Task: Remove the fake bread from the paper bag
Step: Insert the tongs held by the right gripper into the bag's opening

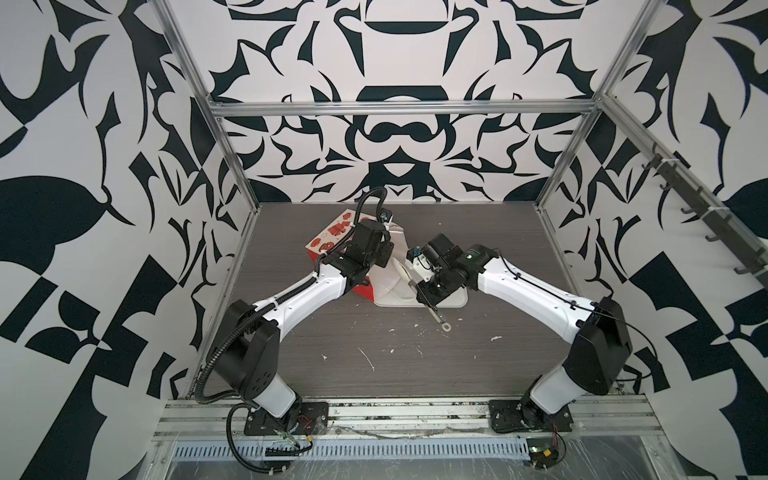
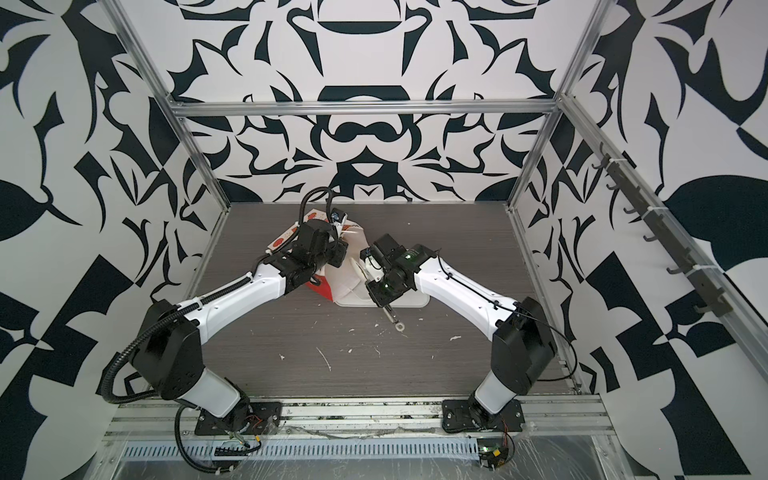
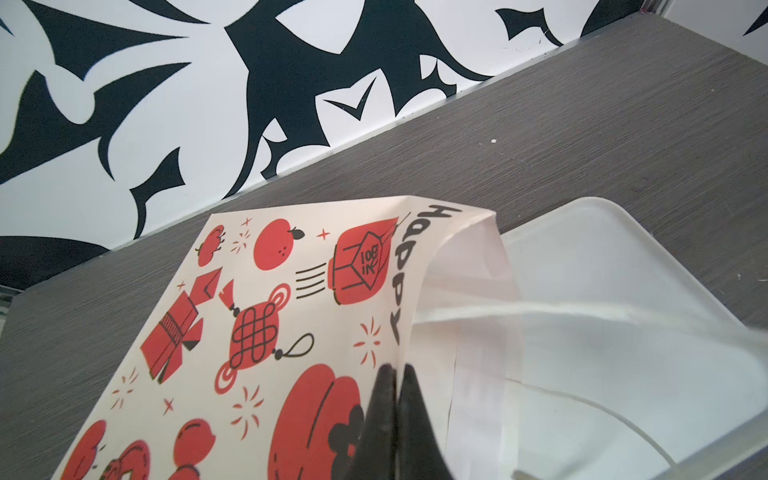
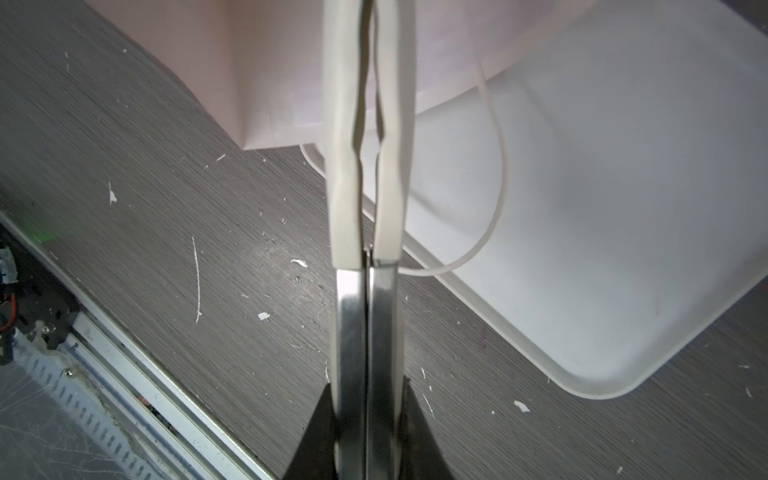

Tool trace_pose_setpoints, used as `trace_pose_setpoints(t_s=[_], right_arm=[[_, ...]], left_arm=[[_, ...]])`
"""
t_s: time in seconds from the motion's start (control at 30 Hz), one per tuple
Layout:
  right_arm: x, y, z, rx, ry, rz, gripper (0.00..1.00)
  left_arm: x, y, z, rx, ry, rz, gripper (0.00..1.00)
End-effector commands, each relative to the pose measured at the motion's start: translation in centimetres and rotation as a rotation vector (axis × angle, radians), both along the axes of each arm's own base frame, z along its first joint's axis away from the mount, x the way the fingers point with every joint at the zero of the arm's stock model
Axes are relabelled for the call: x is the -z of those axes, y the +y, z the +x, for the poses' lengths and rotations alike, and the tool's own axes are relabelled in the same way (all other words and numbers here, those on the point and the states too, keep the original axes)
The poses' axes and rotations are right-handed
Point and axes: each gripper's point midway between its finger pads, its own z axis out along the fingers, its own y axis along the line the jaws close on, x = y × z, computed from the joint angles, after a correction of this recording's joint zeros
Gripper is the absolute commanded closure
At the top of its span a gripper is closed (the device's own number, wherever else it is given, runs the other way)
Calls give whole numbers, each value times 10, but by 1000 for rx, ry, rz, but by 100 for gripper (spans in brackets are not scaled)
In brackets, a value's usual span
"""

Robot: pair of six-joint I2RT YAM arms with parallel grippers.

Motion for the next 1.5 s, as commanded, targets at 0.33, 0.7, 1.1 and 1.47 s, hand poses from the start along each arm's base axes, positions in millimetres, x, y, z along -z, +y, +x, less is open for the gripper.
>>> trace_pose_setpoints(t_s=[0.33, 0.7, 1.1, 1.47], right_arm=[[-16, 10, 15, 0, -60, 16, 69], [-19, 14, 16, 8, -60, 38, 65], [-24, 21, 19, 17, -56, 76, 62], [-14, 26, 29, 31, -73, 75, 61]], left_arm=[[-21, 0, -3, 16, -60, -50, 100], [-22, 1, -4, 20, -65, -54, 100], [-21, 2, -10, 30, -58, -55, 100], [-22, 1, -14, 47, -54, -64, 100]])
